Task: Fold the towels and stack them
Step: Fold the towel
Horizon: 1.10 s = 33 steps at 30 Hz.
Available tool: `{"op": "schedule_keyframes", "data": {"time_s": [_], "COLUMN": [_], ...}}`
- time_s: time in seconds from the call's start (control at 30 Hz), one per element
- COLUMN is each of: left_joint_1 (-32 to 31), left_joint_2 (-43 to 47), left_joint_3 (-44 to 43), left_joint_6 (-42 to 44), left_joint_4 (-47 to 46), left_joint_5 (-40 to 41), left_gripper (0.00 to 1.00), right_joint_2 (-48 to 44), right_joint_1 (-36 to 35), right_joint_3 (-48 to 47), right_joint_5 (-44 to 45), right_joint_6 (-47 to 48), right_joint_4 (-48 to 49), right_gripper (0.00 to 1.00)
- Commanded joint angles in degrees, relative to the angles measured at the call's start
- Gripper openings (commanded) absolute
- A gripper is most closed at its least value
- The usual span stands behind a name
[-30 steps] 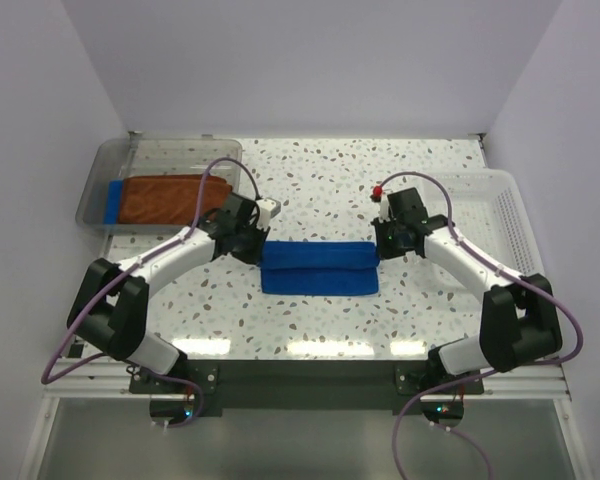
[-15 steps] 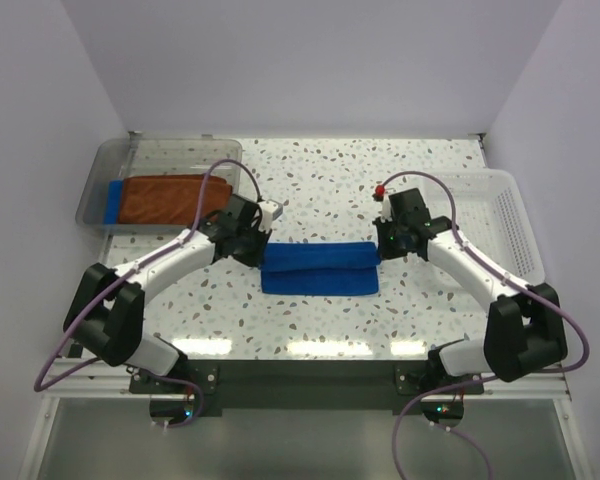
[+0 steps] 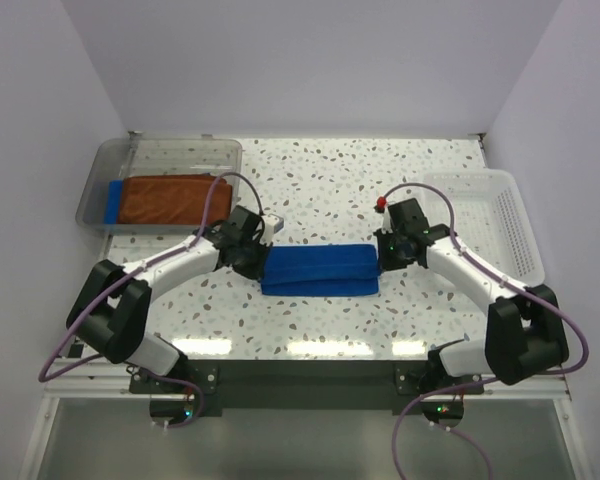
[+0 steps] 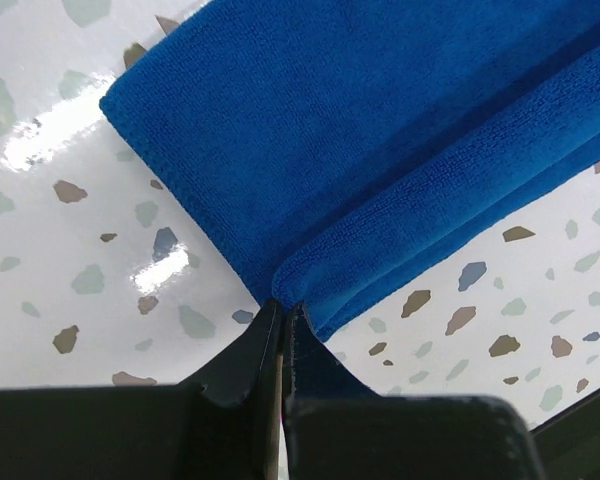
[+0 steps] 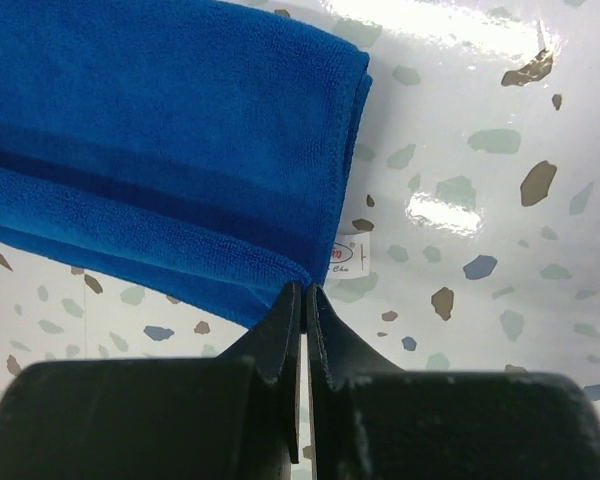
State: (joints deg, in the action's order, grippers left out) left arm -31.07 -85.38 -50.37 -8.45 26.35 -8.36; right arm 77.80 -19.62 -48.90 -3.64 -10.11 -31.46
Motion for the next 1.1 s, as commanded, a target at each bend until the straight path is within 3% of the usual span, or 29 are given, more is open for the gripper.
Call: {"op": "schedule_keyframes", "data": {"time_s": [0.0,0.27,0.43,0.57,0.63,0.7,0.73,0.93,1.07], "left_joint_1": [-0.22,-0.83,-1.19,-1.45,-1.54,-1.71,-1.63,-1.71,-2.76], "left_joint_2": [-1.18,-2.07,1.18,5.66,8.82,12.58,13.92,15.69,11.30], "left_joint_3": [1.32,3.70,3.44,3.09,2.30,1.94,1.85,-1.31,0.35], "left_joint_6": [-1.66,-3.15,-4.47,-6.31,-7.72,-9.47,-10.09,-15.01,-18.18], "left_joint_4": [-0.86,-2.53,-1.39,1.15,3.61,4.76,5.29,2.76,-3.22], "left_joint_5": [-0.60,-1.13,-1.65,-4.38,-5.87,-5.97,-5.70,-2.71,-3.95], "left_gripper": [0.00,0.05,0.23,0.38,0.45,0.62,0.65,0.67,0.56], "right_joint_2": [1.03,3.50,1.05,-2.56,-5.46,-8.78,-9.85,-10.57,-7.76], "right_joint_1": [-0.25,-0.25,-0.68,-1.47,-2.35,-2.53,-2.62,-2.97,-3.06], "right_joint_3": [0.56,2.76,3.73,2.50,0.84,-0.74,-1.19,-0.94,3.02], "right_joint_5": [0.30,-1.46,-1.28,-3.21,-3.13,-3.48,-4.00,-7.16,-7.88], "right_joint_6": [-2.63,-4.83,-4.92,-4.83,-4.83,-5.10,-5.44,-9.22,-13.34], "right_joint_4": [-0.44,1.14,0.53,-1.75,-4.21,-5.80,-5.98,-0.72,6.30], "right_gripper": [0.00,0.00,0.03,0.28,0.30,0.31,0.31,0.27,0.24]}}
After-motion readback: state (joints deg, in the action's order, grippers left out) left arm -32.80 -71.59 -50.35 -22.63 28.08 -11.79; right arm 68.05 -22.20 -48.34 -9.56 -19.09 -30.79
